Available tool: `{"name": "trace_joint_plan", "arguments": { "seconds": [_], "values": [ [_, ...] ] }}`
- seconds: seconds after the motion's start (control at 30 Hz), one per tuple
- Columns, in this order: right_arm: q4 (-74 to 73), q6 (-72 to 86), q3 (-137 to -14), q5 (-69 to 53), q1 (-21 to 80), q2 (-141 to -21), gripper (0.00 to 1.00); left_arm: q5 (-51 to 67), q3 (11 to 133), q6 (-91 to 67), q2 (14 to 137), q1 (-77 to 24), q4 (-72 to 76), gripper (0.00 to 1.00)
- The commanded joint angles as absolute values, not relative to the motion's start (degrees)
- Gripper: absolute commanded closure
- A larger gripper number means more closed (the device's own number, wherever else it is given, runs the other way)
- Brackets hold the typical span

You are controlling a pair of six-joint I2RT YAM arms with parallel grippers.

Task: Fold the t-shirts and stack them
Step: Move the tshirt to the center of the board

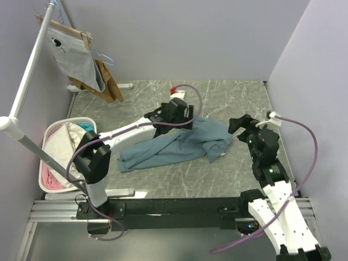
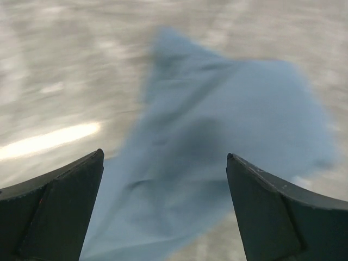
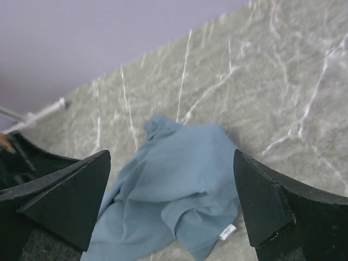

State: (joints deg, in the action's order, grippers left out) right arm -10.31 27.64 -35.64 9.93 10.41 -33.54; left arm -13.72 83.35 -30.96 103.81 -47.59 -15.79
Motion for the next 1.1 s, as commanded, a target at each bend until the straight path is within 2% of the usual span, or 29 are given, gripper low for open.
{"name": "trace_joint_plan", "arguments": {
  "seconds": [0.0,0.17,0.3,0.43,0.73,0.9,1.07],
  "values": [
    [-9.84,27.86,-37.78,4.67,10.63,-42.17,0.0,-32.35,75.89,-32.69,96.69,-42.73,-20.91,0.01],
    [-10.91,28.39,-41.4,0.26,10.72,-53.94,0.0,-26.64,64.18,-38.4,92.47,-31.05,-19.17,0.01],
    [-7.65,31.02,-39.55,-1.49,10.72,-55.19,0.0,-22.77,56.09,-41.39,91.76,-22.6,-16.35,0.01],
    [-9.13,30.5,-40.6,-0.09,10.72,-55.46,0.0,-20.48,53.44,-42.54,94.3,-13.91,-16.43,0.01],
    [-11.76,29.27,-41.74,2.89,10.72,-60.19,0.0,-28.64,54.06,-40.52,99.06,-0.81,-25.4,0.01],
    [-12.22,27.6,-42.45,5.1,10.72,-64.33,0.0,-34.44,52.65,-39.02,95.37,2.55,-27.07,0.01],
    [-11.87,26.37,-43.94,4.13,10.72,-70.74,0.0,-23.13,52.12,-35.69,90.37,0.53,-21.99,0.01]
  ]
}}
